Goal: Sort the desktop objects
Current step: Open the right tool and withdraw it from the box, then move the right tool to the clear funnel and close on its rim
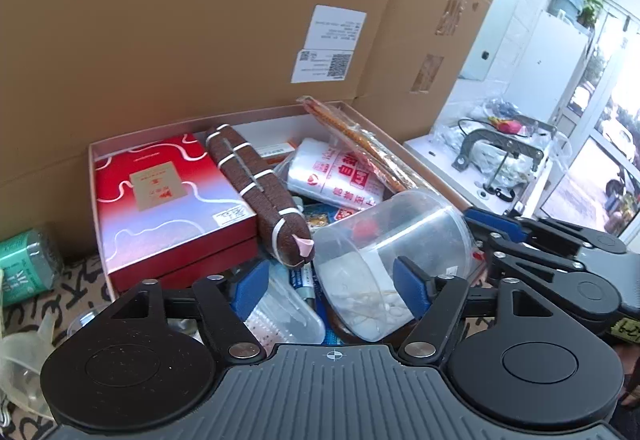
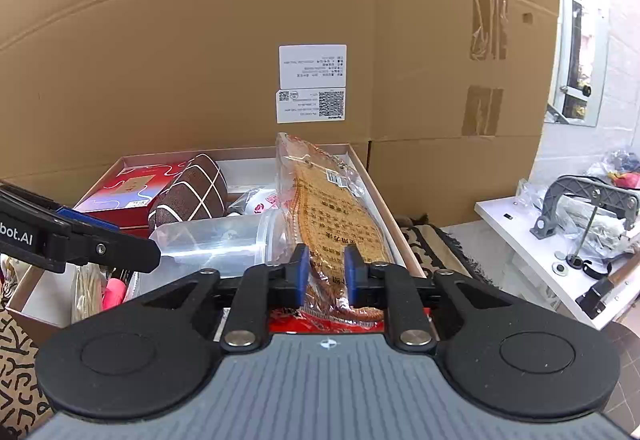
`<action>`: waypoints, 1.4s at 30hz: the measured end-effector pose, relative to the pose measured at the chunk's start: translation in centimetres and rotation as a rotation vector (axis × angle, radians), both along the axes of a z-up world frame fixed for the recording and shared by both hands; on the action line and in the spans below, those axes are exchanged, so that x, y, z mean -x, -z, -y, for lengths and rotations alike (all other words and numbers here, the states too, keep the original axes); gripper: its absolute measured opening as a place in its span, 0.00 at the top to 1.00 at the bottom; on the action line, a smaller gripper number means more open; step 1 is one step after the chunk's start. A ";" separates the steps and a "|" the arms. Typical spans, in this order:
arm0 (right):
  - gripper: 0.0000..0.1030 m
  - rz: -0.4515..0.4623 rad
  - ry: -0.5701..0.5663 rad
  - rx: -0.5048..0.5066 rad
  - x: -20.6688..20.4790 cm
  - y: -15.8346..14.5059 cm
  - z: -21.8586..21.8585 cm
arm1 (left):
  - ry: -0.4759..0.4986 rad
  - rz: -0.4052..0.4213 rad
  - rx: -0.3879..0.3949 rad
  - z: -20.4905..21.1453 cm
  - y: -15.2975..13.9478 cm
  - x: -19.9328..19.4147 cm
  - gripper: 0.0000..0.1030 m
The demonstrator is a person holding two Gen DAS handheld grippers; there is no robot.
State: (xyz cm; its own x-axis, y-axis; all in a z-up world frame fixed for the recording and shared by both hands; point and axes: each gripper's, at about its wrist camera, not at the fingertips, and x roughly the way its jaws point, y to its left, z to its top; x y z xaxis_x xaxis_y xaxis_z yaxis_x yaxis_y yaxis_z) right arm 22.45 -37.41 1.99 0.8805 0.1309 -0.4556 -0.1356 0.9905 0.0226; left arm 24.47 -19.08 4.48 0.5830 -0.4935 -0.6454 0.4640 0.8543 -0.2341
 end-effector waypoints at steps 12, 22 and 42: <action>0.05 0.225 -0.056 -0.024 7.3 -2.1 -3.4 | -0.173 0.136 0.118 -7.8 0.4 7.7 0.00; 0.01 0.269 -0.213 -0.052 12.3 -2.5 -9.0 | -0.308 0.206 0.086 -15.4 2.3 13.7 0.00; 0.01 0.157 -0.359 -0.003 14.1 1.2 -19.5 | -0.475 0.188 0.108 -24.9 7.2 15.3 0.00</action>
State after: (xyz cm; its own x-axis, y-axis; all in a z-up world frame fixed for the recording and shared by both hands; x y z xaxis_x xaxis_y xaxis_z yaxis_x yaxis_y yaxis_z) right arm 8.37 -17.94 0.81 0.8375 0.4441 -0.3184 -0.4753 0.8795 -0.0235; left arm 9.14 5.78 -2.77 0.8600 -0.2040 -0.4678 0.0734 0.9566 -0.2822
